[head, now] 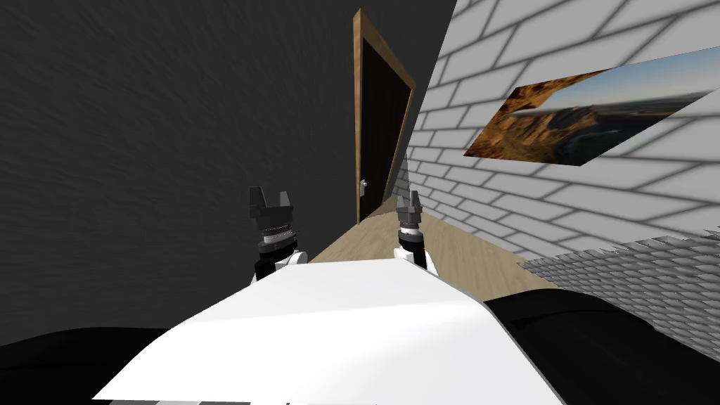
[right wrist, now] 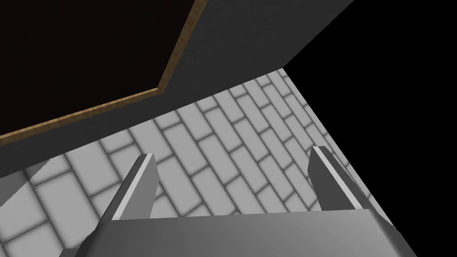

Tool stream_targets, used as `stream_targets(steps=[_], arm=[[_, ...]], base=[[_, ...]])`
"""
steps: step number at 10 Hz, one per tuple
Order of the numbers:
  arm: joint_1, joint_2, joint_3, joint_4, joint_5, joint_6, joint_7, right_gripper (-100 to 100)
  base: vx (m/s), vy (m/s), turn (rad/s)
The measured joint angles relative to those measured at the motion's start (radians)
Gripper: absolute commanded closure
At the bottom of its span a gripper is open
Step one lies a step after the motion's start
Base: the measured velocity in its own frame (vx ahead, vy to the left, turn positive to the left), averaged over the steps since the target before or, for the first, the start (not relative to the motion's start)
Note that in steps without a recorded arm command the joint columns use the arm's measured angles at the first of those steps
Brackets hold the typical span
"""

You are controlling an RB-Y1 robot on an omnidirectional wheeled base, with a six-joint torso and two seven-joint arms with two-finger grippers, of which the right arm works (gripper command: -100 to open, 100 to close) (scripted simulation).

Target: Pull the door open

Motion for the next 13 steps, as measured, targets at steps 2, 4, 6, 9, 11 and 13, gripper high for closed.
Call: stream_targets(steps=[2,4,6,9,11,13], arm=[[0.005,-0.013,-0.013,0.014,0.023,0.001,0.026,-100],[0.013,-0.017,-0.014,0.035,0.054,-0.006,0.063,-100],[0.027,-0.023,-0.019,0.057,0.089,-0.017,0.106,-100],[0.034,-0.033,-0.034,0.095,0.141,-0.024,0.169,-100],[0.043,-0.037,-0.043,0.118,0.176,-0.029,0.210,-100],[0.054,-0.044,-0.052,0.134,0.208,-0.031,0.250,-100]], base=[[0.223,-0.021,0.107],[0.155,-0.057,0.122],[0.153,-0.045,0.133],[0.138,-0.052,0.125],[0.131,-0.063,0.182],[0.108,-0.047,0.096]])
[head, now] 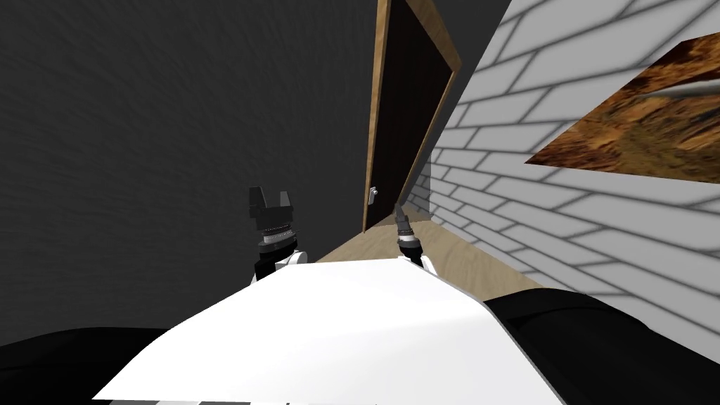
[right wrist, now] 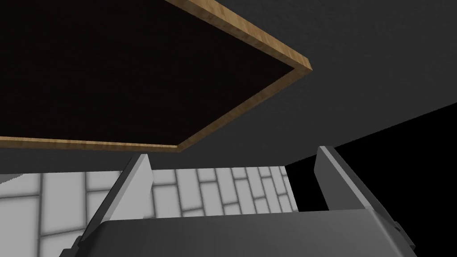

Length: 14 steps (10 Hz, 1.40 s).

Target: Pull the door open

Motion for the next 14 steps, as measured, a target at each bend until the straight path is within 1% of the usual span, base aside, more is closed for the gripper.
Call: stream_targets(steps=[1,4,5,8,10,11,13,14], arm=[[0.011,0.001,0.000,0.006,0.016,-0.004,0.019,-100],[0.021,-0.001,-0.011,0.037,0.061,-0.012,0.073,-100],[0.020,-0.002,-0.017,0.053,0.076,-0.016,0.092,-100],[0.035,-0.002,-0.031,0.088,0.120,-0.030,0.149,-100],[0.039,-0.002,-0.034,0.098,0.155,-0.022,0.185,-100],[0.043,0.000,-0.038,0.110,0.171,-0.024,0.205,-100],[0.054,0.002,-0.048,0.135,0.200,-0.037,0.244,-100],[0.057,0.002,-0.052,0.143,0.216,-0.038,0.262,-100]], base=[[0.094,-0.047,0.103],[0.082,-0.053,0.120],[0.085,-0.042,0.102],[0.091,-0.067,0.116],[0.079,-0.068,0.129],[0.081,-0.068,0.113],[0.090,-0.074,0.117],[0.067,-0.066,0.122]])
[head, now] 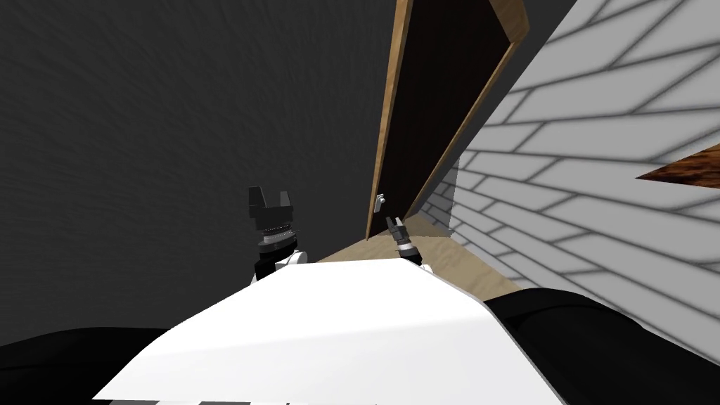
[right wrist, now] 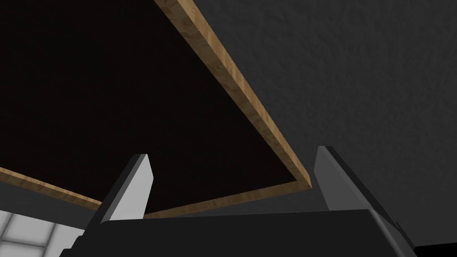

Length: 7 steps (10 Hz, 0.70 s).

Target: Pull the door open

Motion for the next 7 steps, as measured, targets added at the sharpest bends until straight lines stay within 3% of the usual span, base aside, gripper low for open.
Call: stream_targets(steps=[7], arm=[[0.027,0.017,-0.023,0.069,0.106,-0.016,0.128,-100]], base=[[0.080,-0.079,0.107]])
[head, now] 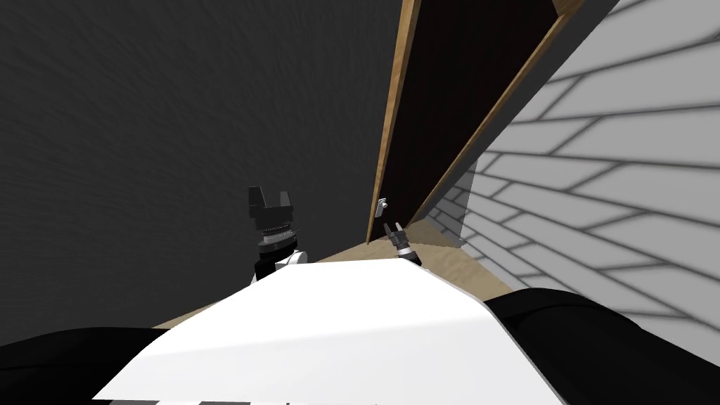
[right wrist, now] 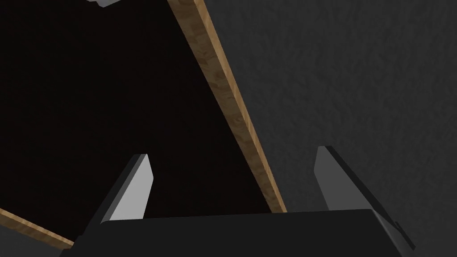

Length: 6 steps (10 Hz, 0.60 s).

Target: Pull the door open

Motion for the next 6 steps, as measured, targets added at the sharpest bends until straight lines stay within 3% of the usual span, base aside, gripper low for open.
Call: stream_targets(steps=[6], arm=[[0.026,0.022,-0.025,0.062,0.095,-0.015,0.114,-100]], base=[[0.092,-0.108,0.118]])
